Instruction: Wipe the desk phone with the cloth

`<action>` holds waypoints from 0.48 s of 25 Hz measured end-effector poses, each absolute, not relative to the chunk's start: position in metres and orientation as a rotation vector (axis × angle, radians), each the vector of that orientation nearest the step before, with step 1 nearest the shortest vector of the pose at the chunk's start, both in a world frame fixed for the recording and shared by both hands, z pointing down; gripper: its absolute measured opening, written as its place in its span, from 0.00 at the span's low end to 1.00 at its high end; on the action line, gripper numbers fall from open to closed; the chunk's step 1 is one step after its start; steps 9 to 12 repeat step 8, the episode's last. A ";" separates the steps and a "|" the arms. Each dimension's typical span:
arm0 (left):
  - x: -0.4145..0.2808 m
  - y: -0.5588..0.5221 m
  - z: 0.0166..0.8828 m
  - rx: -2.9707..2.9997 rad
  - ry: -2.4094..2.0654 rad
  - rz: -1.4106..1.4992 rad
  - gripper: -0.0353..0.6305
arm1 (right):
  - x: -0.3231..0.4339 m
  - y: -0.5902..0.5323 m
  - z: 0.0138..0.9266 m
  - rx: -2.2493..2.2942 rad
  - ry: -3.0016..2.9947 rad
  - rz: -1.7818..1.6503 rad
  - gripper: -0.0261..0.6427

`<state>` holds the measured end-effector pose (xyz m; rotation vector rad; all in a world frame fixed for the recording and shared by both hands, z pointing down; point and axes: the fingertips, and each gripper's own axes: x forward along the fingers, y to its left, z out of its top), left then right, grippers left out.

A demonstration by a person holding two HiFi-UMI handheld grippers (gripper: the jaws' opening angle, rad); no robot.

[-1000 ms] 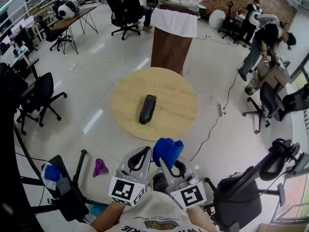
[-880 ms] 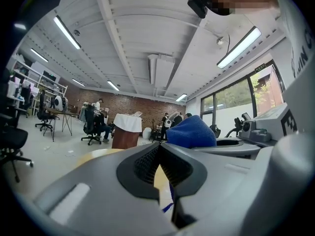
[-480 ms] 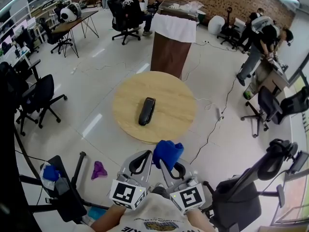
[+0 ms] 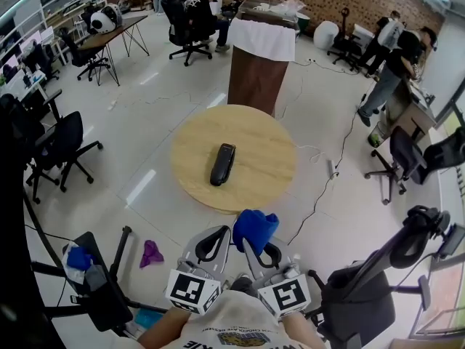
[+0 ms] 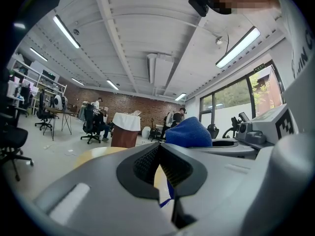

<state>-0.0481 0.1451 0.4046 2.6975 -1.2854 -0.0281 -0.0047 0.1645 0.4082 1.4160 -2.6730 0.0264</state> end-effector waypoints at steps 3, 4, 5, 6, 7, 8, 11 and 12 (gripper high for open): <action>-0.052 0.146 0.404 2.687 -1.297 -0.015 0.05 | -0.007 0.164 0.409 1.406 -2.675 0.028 0.13; -0.053 0.146 0.403 2.685 -1.300 -0.012 0.05 | -0.008 0.163 0.409 1.403 -2.678 0.028 0.13; -0.054 0.146 0.402 2.684 -1.302 -0.010 0.05 | -0.009 0.163 0.409 1.402 -2.680 0.028 0.13; -0.054 0.146 0.402 2.684 -1.303 -0.009 0.05 | -0.010 0.163 0.409 1.400 -2.680 0.027 0.13; -0.055 0.146 0.402 2.685 -1.304 -0.009 0.05 | -0.010 0.163 0.409 1.399 -2.680 0.025 0.13; -0.056 0.146 0.402 2.686 -1.306 -0.010 0.05 | -0.011 0.163 0.409 1.397 -2.680 0.023 0.13; -0.056 0.146 0.402 2.686 -1.306 -0.010 0.05 | -0.011 0.163 0.409 1.397 -2.680 0.023 0.13; -0.056 0.146 0.402 2.686 -1.306 -0.010 0.05 | -0.011 0.163 0.409 1.397 -2.680 0.023 0.13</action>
